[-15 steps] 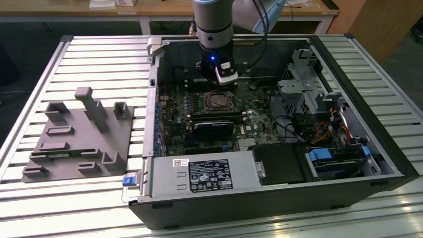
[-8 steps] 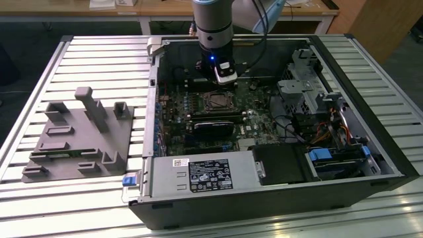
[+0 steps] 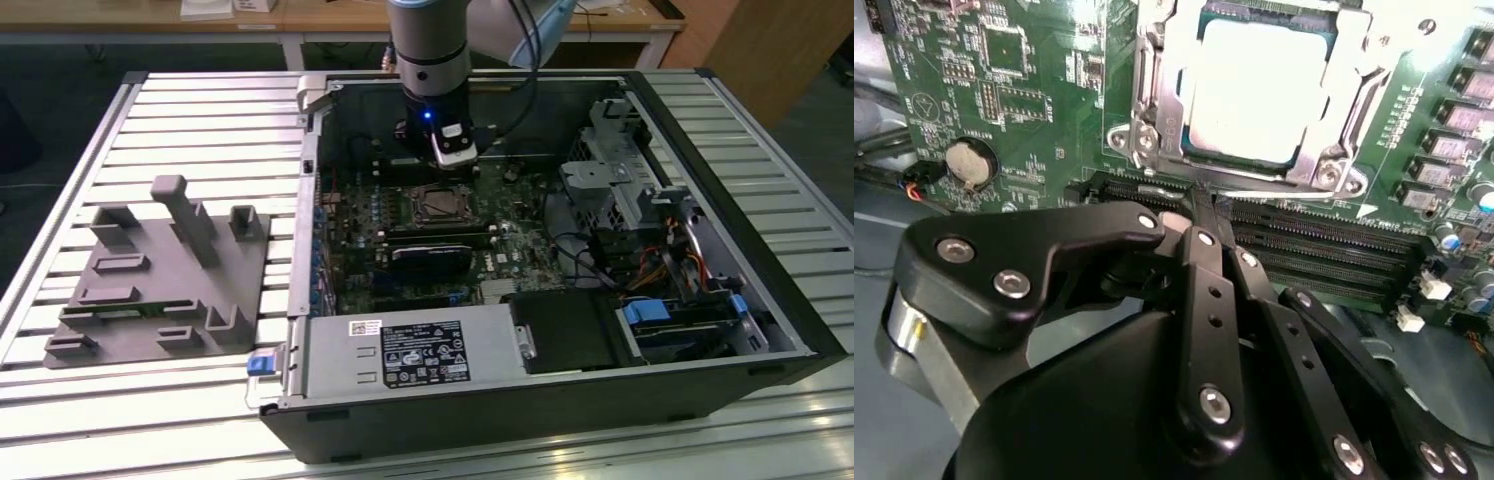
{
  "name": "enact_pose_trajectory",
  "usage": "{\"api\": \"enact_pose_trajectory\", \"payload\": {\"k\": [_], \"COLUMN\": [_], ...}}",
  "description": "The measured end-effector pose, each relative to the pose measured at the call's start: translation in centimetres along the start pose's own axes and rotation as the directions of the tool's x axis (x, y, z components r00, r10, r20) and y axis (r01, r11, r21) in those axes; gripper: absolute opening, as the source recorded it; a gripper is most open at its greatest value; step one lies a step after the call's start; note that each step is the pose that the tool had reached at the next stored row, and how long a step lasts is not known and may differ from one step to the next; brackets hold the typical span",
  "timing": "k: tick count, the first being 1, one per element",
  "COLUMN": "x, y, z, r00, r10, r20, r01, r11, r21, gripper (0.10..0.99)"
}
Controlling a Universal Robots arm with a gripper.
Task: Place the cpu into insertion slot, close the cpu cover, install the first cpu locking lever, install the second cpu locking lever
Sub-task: 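Install the first cpu locking lever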
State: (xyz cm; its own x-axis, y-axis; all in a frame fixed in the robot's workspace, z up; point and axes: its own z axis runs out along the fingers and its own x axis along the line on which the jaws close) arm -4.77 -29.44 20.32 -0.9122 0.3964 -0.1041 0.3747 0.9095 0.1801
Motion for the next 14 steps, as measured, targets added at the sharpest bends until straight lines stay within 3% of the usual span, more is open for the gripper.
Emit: {"api": "enact_pose_trajectory", "payload": {"k": [14], "x": [0.1], "y": [-0.01], "z": [0.44], "r00": [1.0], "r10": [-0.001], "r20": [0.0099], "r01": [0.001], "r11": [1.0], "r21": [-0.004], "gripper": [0.106]}}
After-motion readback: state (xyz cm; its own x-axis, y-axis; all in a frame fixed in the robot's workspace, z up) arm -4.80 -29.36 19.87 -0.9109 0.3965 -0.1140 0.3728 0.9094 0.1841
